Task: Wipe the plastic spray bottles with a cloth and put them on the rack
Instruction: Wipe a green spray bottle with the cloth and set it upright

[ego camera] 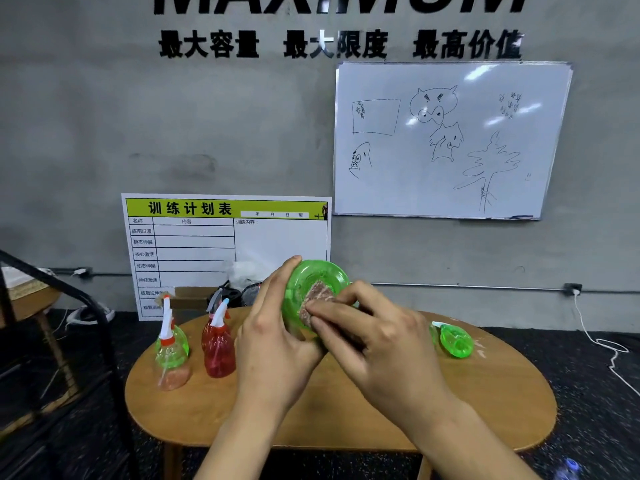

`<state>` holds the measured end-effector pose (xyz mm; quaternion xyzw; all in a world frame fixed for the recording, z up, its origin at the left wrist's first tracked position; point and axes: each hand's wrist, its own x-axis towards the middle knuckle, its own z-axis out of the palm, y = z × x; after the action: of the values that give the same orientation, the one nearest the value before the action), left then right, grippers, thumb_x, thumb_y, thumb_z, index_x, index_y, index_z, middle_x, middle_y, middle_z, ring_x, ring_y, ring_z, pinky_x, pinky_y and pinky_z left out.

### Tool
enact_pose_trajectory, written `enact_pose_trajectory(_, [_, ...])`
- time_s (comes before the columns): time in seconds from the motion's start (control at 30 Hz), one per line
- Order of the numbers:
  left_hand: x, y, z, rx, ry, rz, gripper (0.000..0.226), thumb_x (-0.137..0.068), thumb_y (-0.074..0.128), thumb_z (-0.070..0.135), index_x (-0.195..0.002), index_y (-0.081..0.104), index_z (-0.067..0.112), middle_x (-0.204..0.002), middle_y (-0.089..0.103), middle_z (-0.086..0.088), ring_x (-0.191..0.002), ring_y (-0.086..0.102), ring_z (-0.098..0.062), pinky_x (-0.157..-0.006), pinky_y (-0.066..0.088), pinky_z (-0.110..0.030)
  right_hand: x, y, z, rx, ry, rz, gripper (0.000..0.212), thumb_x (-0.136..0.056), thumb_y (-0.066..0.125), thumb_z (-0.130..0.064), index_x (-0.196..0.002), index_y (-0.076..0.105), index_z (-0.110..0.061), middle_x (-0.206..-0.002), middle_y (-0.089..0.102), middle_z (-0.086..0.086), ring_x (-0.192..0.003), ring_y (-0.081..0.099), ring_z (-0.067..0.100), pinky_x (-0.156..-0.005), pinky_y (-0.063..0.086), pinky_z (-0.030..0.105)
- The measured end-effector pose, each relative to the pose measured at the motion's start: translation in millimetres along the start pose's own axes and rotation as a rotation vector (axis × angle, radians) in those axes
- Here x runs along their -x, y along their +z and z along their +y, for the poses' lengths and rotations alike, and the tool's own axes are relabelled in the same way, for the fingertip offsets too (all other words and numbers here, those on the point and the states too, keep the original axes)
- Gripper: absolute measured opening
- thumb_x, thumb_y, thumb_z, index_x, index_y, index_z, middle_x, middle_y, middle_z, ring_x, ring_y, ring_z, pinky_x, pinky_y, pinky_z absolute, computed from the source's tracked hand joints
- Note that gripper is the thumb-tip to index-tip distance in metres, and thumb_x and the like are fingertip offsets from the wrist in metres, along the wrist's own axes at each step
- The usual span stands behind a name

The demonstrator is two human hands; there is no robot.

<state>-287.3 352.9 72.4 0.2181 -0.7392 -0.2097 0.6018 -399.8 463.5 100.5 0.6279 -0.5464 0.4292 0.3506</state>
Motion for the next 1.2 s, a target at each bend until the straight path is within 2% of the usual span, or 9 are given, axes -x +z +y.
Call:
enact_pose_trajectory(0.2, [2.0,0.0,-7.0,-0.023,-0.014,-0.019,0.089,-0.064,0.076,0.062,-0.147,0.048,0.047,-0.135,0.064,0.019,-0.113,0.062,-0.001,-0.092,0.058,-0.036,3.2,-10.4,17.3,0.027,0.048,-0.032,0.022,-0.1,0.061,-0.048,-0.111,0.078,-0.04,-0.096,0.061,-0.015,-0.066,0.061,0.006,-0.052,0.052,0.031])
enact_pose_trajectory(0.43, [6.1,8.7,-3.1,-0.023,0.0,-0.04,0.09,-0.066,0.074,0.059,-0.15,0.048,0.043,-0.142,0.061,0.021,-0.119,0.064,-0.005,-0.091,0.06,-0.038,-14.2,-3.9,10.5,0.026,0.099,0.034,0.023,-0.101,0.06,-0.048,-0.112,0.078,-0.039,-0.094,0.061,-0.012,-0.067,0.065,0.013,-0.052,0.052,0.036])
enact_pose_trajectory(0.57, [5.7,6.9,-3.1,-0.012,-0.003,-0.036,0.081,-0.07,0.064,0.054,-0.15,0.05,0.044,-0.14,0.064,0.019,-0.114,0.064,-0.002,-0.088,0.051,-0.019,-10.9,1.0,2.0,0.008,0.046,-0.007,0.021,-0.1,0.062,-0.045,-0.111,0.078,-0.038,-0.095,0.061,-0.012,-0.068,0.062,0.01,-0.052,0.051,0.033])
enact_pose_trajectory(0.67, [3.8,2.4,-7.9,-0.008,-0.017,-0.033,0.08,-0.07,0.068,0.049,-0.147,0.049,0.046,-0.133,0.065,0.019,-0.107,0.063,0.004,-0.085,0.045,-0.005,-3.7,-0.8,3.9,0.001,-0.002,-0.058,0.02,-0.1,0.063,-0.046,-0.11,0.078,-0.039,-0.095,0.06,-0.013,-0.069,0.059,0.008,-0.052,0.047,0.028])
enact_pose_trajectory(0.73, [4.4,0.7,-12.6,-0.012,-0.023,-0.027,0.083,-0.067,0.074,0.05,-0.146,0.048,0.048,-0.131,0.065,0.02,-0.105,0.062,0.006,-0.085,0.05,-0.013,0.1,-3.5,8.3,-0.006,-0.012,-0.092,0.021,-0.101,0.061,-0.047,-0.109,0.078,-0.039,-0.095,0.058,-0.015,-0.068,0.057,0.007,-0.052,0.045,0.027])
enact_pose_trajectory(0.83, [7.2,1.8,-17.1,-0.027,-0.027,-0.031,0.089,-0.062,0.077,0.055,-0.145,0.047,0.049,-0.131,0.065,0.021,-0.1,0.063,-0.001,-0.085,0.057,-0.029,1.0,-7.0,15.9,0.008,0.02,-0.108,0.021,-0.1,0.061,-0.048,-0.109,0.078,-0.04,-0.095,0.056,-0.016,-0.066,0.056,0.006,-0.051,0.046,0.028])
enact_pose_trajectory(1.0, [10.5,5.2,-16.4,-0.028,-0.015,-0.033,0.091,-0.064,0.079,0.06,-0.147,0.048,0.045,-0.136,0.062,0.023,-0.115,0.061,0.003,-0.093,0.056,-0.03,-4.9,-7.5,18.2,0.03,0.083,-0.055,0.022,-0.1,0.061,-0.048,-0.109,0.079,-0.04,-0.094,0.06,-0.015,-0.063,0.06,0.007,-0.05,0.049,0.032])
enact_pose_trajectory(1.13, [11.2,7.2,-13.4,-0.026,-0.016,-0.026,0.09,-0.062,0.076,0.055,-0.148,0.049,0.043,-0.137,0.063,0.02,-0.116,0.064,-0.004,-0.094,0.058,-0.037,-7.4,-1.6,12.5,0.021,0.061,-0.046,0.022,-0.1,0.061,-0.047,-0.11,0.078,-0.038,-0.095,0.06,-0.014,-0.062,0.059,0.009,-0.05,0.049,0.032])
enact_pose_trajectory(1.2, [11.3,7.0,-13.1,-0.025,-0.014,-0.029,0.089,-0.063,0.074,0.054,-0.148,0.049,0.045,-0.138,0.063,0.02,-0.115,0.064,-0.003,-0.092,0.058,-0.034,-6.8,0.7,10.1,0.017,0.044,-0.054,0.021,-0.1,0.062,-0.047,-0.11,0.078,-0.038,-0.095,0.059,-0.013,-0.063,0.058,0.009,-0.049,0.048,0.03])
